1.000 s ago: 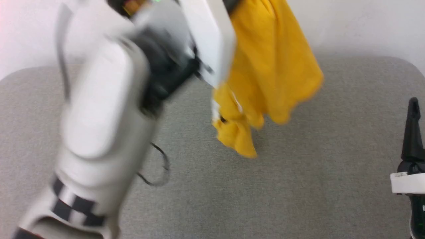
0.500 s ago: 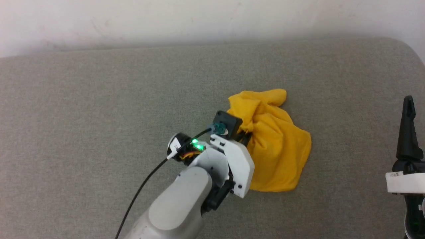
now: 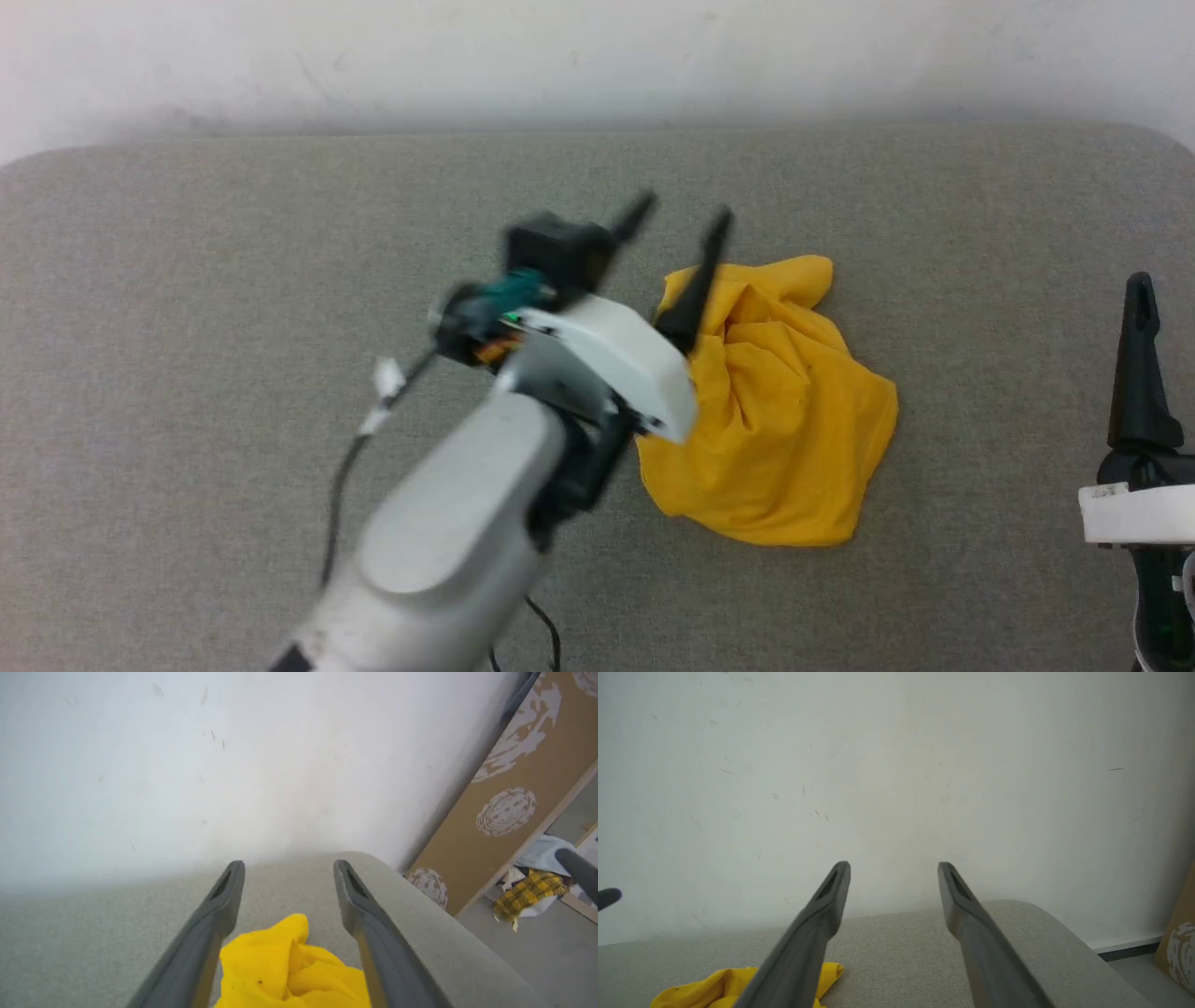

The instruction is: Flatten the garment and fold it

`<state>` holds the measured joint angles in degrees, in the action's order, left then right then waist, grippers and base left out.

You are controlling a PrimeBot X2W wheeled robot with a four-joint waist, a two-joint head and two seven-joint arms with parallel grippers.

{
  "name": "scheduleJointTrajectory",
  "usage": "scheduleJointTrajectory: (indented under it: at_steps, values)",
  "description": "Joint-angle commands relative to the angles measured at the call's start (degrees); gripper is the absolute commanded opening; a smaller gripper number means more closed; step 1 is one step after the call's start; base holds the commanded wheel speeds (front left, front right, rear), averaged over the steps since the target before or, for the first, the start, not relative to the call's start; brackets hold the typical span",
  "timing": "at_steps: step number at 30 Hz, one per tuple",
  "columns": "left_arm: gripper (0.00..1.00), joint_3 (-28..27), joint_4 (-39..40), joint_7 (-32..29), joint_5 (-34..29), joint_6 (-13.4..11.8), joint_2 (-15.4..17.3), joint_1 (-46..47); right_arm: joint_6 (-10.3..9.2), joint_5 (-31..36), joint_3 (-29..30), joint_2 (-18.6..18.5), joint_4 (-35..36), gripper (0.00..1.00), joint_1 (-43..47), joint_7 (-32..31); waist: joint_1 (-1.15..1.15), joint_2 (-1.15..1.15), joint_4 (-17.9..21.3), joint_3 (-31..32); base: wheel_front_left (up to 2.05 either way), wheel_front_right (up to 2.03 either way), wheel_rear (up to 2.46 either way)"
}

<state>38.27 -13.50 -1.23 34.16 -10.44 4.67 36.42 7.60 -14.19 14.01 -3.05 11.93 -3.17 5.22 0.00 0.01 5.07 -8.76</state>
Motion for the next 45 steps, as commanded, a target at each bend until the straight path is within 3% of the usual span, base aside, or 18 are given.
scheduleJointTrajectory:
  at_steps: [1, 4, 6, 10, 13, 16, 21, 26, 33, 39, 45]
  values:
    - [1.00, -1.0, 1.1, 1.1, -0.5, -0.6, 1.4, -0.1, -0.11, -0.4, -0.3, 0.2, -0.1, 1.00, 0.3, -0.1, 0.00, -0.01, -0.4, 0.4, 0.00, 0.00, 0.00]
    - [1.00, -4.8, 9.2, 7.3, -3.6, -2.5, 7.5, -2.6, -0.11, -0.1, -0.7, 0.2, -0.2, 1.00, 1.2, -0.4, 0.00, -0.01, -0.6, 0.6, 0.00, 0.00, 0.00]
    - [1.00, -8.1, 13.9, 11.2, -6.0, -5.7, 11.9, -6.0, -0.11, 0.6, -1.3, 0.2, -0.2, 1.00, 2.1, -0.7, 0.00, -0.01, -0.7, 0.4, 0.00, 0.00, 0.00]
    - [1.00, -13.8, 23.0, 15.3, -8.4, -10.2, 17.3, -16.3, -0.11, 1.4, -2.2, 0.2, -1.0, 1.00, 4.0, -0.8, 0.00, -0.01, -1.0, 0.4, 0.00, 0.00, 0.00]
    - [1.00, -16.8, 27.2, 16.1, -9.7, -12.5, 18.6, -25.3, -0.11, 1.3, -2.5, 0.2, -2.0, 1.00, 5.3, -0.9, 0.00, -0.01, -1.2, 1.0, 0.00, 0.00, 0.00]
    - [1.00, -17.3, 28.4, 16.2, -11.7, -13.1, 18.4, -33.4, -0.11, 1.3, -2.9, 0.2, -2.8, 1.00, 6.7, -1.1, 0.00, -0.01, -1.3, 1.9, 0.00, 0.00, 0.00]
    - [1.00, -16.4, 26.4, 16.2, -14.2, -12.4, 15.2, -41.1, -0.11, 1.4, -3.1, 0.2, -4.0, 1.00, 8.1, -1.2, 0.00, -0.01, -1.7, 3.2, 0.00, 0.00, 0.00]
    - [1.00, -18.4, 25.1, 16.2, -15.3, -9.1, 11.0, -42.0, -0.11, 3.0, -3.6, 0.2, -2.9, 1.00, 7.4, -2.4, 0.00, -0.01, -2.4, 4.0, 0.00, 0.00, 0.00]
    - [1.00, -22.4, 24.0, 16.2, -17.5, -5.1, 8.4, -41.6, -0.11, 4.2, -4.9, 0.2, -5.5, 1.00, 3.8, -6.5, 0.00, -0.01, -3.4, 4.5, 0.00, 0.00, 0.00]
    - [1.00, -24.2, 23.5, 16.2, -19.4, -2.6, 6.8, -41.3, -0.11, 4.0, -7.0, -0.1, -11.0, 1.00, 0.7, -14.0, 0.00, -0.01, -4.3, 3.2, 0.00, 0.00, 0.00]
    - [1.00, -24.8, 22.5, 16.2, -20.9, -0.6, 5.1, -40.1, -0.11, 2.9, -8.0, -2.9, -18.3, 1.00, -2.5, -21.8, 0.00, -0.01, -5.9, 1.5, 0.00, 0.00, 0.00]
